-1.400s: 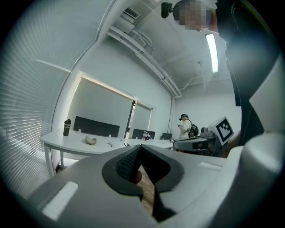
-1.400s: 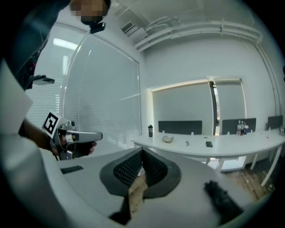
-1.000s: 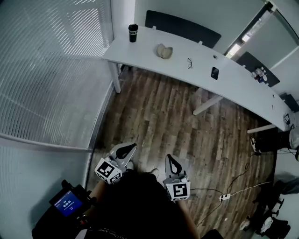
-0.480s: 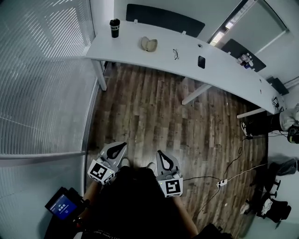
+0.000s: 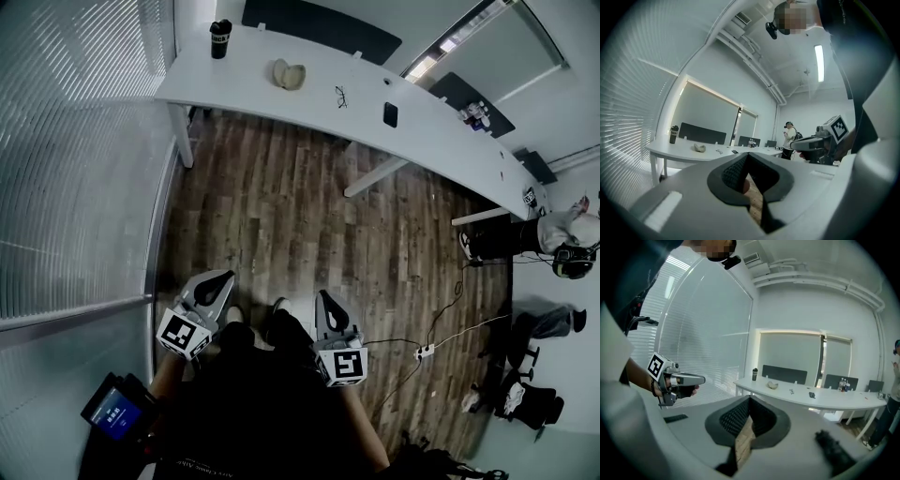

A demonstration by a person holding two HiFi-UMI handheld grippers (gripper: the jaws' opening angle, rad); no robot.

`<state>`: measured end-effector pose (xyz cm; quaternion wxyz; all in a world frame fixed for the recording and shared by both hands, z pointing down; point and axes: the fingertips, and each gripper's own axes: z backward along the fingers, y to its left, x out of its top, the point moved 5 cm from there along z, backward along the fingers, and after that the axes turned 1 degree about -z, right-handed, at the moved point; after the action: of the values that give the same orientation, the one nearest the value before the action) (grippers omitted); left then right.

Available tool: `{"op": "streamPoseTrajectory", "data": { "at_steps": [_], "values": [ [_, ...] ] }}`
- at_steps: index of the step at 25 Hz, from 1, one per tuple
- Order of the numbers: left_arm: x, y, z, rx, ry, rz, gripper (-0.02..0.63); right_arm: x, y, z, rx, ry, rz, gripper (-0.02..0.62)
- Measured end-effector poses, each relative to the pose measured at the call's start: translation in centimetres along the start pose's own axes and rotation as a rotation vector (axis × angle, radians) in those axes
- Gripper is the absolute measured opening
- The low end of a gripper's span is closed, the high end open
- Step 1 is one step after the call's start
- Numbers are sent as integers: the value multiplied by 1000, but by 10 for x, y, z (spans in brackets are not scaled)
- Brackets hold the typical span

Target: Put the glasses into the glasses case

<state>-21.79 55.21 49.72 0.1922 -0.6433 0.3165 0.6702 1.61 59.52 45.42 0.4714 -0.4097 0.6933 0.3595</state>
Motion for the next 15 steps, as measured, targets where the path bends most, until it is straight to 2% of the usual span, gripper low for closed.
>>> {"op": "streamPoseTrajectory", "data": {
  "at_steps": [8,15],
  "values": [
    [-1,18,0,13,-6,-4,8,4,-2,-24,-3,-3,-37,0],
    [-3,32,-9,53,45,50,8,1,-13,-52,13,-9,-66,0]
  ]
}}
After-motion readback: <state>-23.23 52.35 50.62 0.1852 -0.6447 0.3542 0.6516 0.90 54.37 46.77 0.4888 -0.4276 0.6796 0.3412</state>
